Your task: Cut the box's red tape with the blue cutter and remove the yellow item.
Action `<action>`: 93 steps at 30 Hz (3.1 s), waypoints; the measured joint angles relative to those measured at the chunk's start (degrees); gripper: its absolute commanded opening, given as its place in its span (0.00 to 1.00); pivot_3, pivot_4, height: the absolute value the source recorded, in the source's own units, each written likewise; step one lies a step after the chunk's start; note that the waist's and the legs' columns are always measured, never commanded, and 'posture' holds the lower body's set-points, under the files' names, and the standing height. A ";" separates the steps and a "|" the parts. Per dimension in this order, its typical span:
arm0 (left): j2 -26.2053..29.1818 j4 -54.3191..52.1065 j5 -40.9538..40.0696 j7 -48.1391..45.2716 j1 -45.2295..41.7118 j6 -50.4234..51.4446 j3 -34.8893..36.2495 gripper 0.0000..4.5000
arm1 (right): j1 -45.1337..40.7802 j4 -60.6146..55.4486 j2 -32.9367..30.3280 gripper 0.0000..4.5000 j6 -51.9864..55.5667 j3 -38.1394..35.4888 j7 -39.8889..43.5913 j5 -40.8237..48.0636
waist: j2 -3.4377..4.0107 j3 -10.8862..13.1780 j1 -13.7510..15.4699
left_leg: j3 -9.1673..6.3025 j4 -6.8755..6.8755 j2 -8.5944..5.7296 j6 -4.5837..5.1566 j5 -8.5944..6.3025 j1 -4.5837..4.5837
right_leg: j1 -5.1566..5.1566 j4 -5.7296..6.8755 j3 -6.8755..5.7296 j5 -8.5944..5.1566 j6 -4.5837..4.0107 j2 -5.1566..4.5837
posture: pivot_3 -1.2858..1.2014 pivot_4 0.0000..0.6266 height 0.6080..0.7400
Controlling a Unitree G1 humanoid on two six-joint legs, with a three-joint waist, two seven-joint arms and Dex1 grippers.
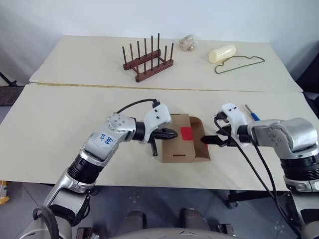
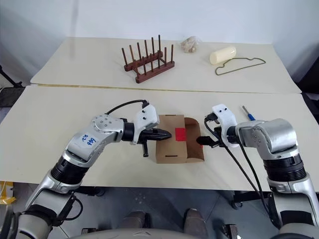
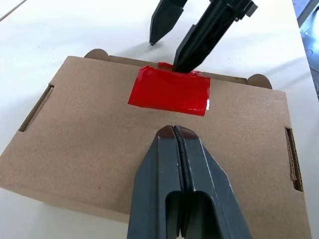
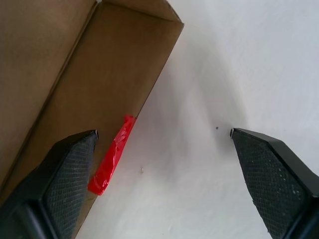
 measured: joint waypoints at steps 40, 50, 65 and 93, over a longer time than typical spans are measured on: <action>0.67 -2.40 -0.13 0.07 1.09 2.31 1.45 0.00 | -7.63 31.94 -5.14 0.99 -3.74 3.76 37.41 3.63 | -0.02 -0.12 -0.28 | 0.06 -0.09 0.05 -0.02 0.01 -0.07 | -0.03 -0.26 -0.02 0.01 0.01 0.03 | 0.52 0.24 1.00; 1.38 -3.74 -0.11 0.06 1.56 3.09 1.67 0.00 | -11.13 39.40 0.06 0.62 -8.54 7.80 43.63 0.14 | 0.00 -0.13 -0.40 | 0.05 -0.08 0.06 -0.07 0.03 -0.05 | -0.04 -0.23 -0.03 0.02 0.02 0.04 | 0.52 0.24 1.00; 2.91 -4.73 -0.12 0.53 2.25 4.44 2.23 0.00 | -14.98 47.14 6.87 0.41 -9.62 9.39 44.02 -4.17 | -0.07 -0.29 -1.68 | 0.04 -0.09 0.11 -0.17 0.08 0.12 | 0.05 -0.07 -0.02 0.03 0.00 0.09 | 0.52 0.24 1.00; -3.12 -0.44 0.07 1.94 2.88 0.27 1.30 0.00 | -18.65 50.53 5.17 0.00 -6.52 11.70 45.75 -9.79 | 0.02 -0.57 0.04 | -0.48 -0.14 0.05 -0.22 -0.17 0.77 | 0.81 -0.74 -0.11 0.06 -0.23 -0.09 | 0.52 0.24 1.00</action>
